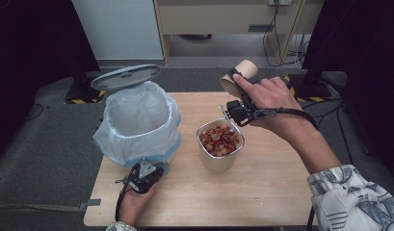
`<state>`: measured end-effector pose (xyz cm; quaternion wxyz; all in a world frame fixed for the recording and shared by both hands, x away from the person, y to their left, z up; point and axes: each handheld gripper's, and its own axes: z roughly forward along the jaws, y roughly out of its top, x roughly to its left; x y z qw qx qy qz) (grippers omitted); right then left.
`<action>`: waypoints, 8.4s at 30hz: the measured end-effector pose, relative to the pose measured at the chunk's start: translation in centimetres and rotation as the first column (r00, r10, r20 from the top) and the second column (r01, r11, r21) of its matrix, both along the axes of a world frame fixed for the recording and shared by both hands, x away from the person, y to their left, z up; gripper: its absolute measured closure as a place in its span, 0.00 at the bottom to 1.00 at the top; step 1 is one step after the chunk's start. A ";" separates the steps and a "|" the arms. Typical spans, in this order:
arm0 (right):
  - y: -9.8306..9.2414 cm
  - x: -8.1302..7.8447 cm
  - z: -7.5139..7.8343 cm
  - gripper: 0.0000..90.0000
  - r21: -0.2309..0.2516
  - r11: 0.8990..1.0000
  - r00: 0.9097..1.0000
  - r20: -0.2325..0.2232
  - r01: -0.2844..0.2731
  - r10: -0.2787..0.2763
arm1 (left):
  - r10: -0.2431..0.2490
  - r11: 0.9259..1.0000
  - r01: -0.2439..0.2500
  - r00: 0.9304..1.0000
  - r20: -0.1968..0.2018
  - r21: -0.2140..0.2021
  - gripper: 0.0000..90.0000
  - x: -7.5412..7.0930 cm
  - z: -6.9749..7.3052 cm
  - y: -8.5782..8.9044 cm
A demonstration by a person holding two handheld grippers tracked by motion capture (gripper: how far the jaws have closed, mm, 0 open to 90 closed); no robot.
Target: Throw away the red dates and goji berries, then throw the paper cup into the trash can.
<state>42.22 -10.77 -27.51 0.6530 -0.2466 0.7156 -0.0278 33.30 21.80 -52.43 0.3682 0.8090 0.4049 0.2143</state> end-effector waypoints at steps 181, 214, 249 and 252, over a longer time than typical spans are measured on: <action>-10.7 7.4 -2.3 0.33 0.766 0.412 0.701 -0.630 0.493 0.334 | -0.002 1.000 0.002 1.000 -0.002 -0.011 0.96 0.1 0.0 0.1; -10.0 8.3 -2.1 0.32 0.770 0.330 0.650 -0.638 0.546 0.413 | -0.004 1.000 0.004 1.000 -0.001 -0.012 0.96 0.1 0.0 0.1; -7.1 8.0 -1.1 0.32 0.753 0.308 0.577 -0.648 0.581 0.497 | -0.004 1.000 0.004 1.000 -0.002 -0.010 0.96 0.1 0.0 0.1; -6.7 7.9 -1.0 0.32 0.750 0.314 0.564 -0.650 0.582 0.509 | -0.004 1.000 0.003 1.000 -0.002 -0.009 0.96 0.0 0.0 0.1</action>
